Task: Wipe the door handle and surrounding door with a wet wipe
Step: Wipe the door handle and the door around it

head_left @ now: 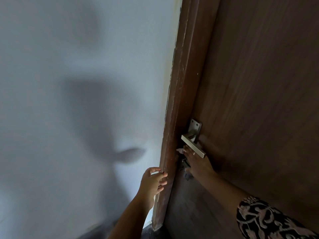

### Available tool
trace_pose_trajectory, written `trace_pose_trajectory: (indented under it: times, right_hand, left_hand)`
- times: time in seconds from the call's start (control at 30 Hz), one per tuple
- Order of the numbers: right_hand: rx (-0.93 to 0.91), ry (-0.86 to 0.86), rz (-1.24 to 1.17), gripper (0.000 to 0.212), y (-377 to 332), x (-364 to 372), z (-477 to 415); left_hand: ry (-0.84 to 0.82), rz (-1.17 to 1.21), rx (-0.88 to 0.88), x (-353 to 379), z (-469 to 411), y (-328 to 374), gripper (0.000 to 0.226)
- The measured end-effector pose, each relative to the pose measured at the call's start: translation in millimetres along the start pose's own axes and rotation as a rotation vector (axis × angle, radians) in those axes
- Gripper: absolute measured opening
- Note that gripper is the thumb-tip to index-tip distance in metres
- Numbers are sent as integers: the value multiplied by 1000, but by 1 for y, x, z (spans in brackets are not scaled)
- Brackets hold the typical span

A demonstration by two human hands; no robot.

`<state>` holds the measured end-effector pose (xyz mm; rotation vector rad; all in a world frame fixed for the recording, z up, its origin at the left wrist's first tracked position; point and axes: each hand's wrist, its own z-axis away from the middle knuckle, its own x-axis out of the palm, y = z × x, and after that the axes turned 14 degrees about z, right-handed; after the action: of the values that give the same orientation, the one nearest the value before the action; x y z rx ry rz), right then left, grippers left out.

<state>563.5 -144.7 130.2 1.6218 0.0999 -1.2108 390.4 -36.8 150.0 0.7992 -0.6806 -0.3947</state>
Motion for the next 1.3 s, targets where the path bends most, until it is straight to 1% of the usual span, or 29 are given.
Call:
trace_pose_trajectory:
  times: [0.03,0.1,0.2,0.27,0.33,0.47,0.53,0.6,0.67,0.73,0.83,1.0,1.1,1.17,1.23,1.3]
  right_hand:
    - [27,34,-51,78,0,-2,-3]
    - [38,42,-87,80,-3,0,-1]
    - [-24,20,-50,76,-5,11,11]
    - [-44,60,-9,74,-1,17,24]
    - [-22,118,70,74,7,16,39]
    - [151,218,267,78,37,-10,60]
    - [249,243,322,73,60,-34,57]
    - [338,305,358,69,85,-63,48]
    - [382,361,382,64,106,-92,34]
    - [361,372,399,61,114,-115,19]
    - [239,329,408,58,108,-126,-2]
    - [166,313,430,61,97,-109,-9]
    - [107,266,442,62,91,-96,-3]
    - [98,276,387,58,91,-94,-1]
    - [80,329,299,51,93,-95,1]
    - [26,360,222,50,94,-94,2]
  left_hand:
    - [5,-4,3,-1,-1,0,22]
    - [14,-11,8,-4,-3,1,21]
    - [9,-17,11,-6,-4,2,22]
    - [-1,-19,16,-6,-4,4,24]
    - [-8,-15,24,-4,-4,6,23]
    - [-27,6,17,4,-1,9,24]
    - [-31,10,10,8,1,10,26]
    - [-36,14,8,11,5,11,28]
    - [-39,21,11,11,8,13,29]
    - [-41,30,15,9,11,16,30]
    - [-36,38,23,4,13,20,30]
    - [-43,29,31,0,17,24,32]
    - [-57,30,21,3,22,24,33]
    - [-71,27,18,3,26,24,33]
    - [-73,12,25,1,29,25,33]
    - [-59,16,40,-2,29,26,33]
